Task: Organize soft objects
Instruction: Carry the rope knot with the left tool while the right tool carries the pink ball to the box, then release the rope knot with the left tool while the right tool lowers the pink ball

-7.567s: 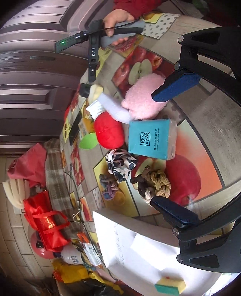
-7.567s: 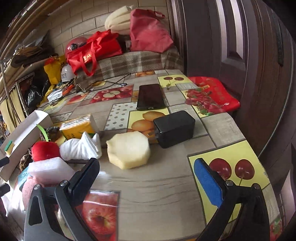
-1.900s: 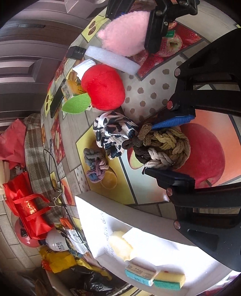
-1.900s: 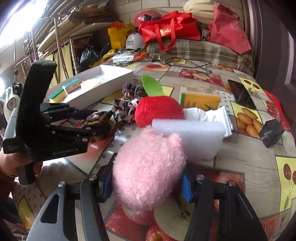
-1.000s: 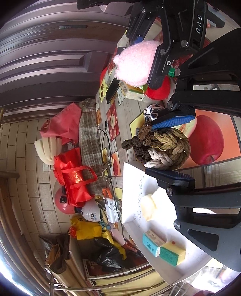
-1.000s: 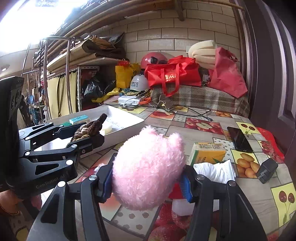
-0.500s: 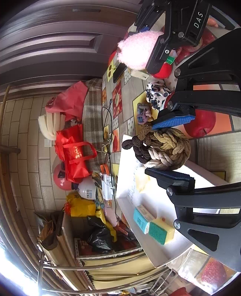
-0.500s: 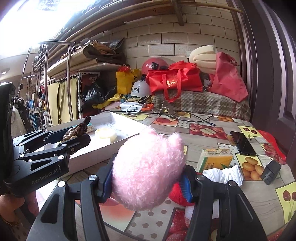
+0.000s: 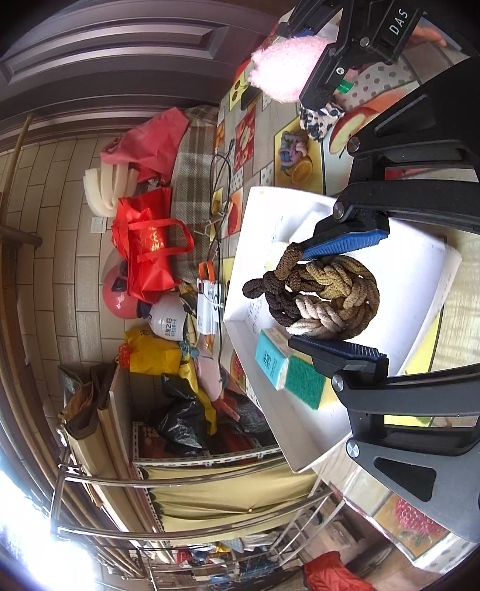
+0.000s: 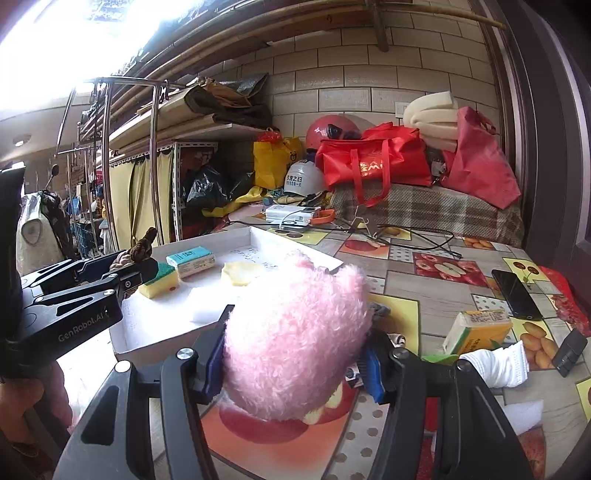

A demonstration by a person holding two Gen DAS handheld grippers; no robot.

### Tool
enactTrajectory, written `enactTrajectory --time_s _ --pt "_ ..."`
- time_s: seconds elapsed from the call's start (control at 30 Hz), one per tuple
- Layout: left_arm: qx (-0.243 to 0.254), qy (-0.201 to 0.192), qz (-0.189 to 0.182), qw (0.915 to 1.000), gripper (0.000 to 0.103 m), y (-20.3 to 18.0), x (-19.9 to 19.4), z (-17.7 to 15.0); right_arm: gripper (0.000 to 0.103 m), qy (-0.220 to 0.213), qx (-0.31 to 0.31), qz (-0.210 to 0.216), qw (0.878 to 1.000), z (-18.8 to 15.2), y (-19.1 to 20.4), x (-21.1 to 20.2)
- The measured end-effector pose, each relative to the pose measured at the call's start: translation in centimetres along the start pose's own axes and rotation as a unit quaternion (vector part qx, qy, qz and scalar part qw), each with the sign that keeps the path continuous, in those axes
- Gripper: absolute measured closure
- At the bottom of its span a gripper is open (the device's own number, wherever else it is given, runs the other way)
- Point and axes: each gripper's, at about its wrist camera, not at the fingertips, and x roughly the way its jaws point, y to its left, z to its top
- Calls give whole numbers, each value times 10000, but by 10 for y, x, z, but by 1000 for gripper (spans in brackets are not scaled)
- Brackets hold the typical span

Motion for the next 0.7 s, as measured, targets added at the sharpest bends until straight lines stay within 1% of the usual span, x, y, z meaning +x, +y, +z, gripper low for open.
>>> enactTrajectory --time_s 0.1,0.2,0.27,0.37,0.53,0.7 --pt "-169 25 103 9998 62 20 3 0 45 -5 -61 60 10000 2 8 6" --pt "-447 81 91 9989 62 38 8 2 45 -14 -44 120 9999 5 14 12" --pt "-478 69 140 9987 62 45 12 3 45 -15 -14 154 9999 7 18 17" --pt "-279 22 209 9994 62 46 19 6 45 -36 -41 205 9998 10 24 23" --pt "91 55 107 9999 62 40 31 9 45 13 -73 251 9997 17 37 44" --pt "112 254 -5 9996 62 46 47 13 45 152 -81 248 9995 25 48 70"
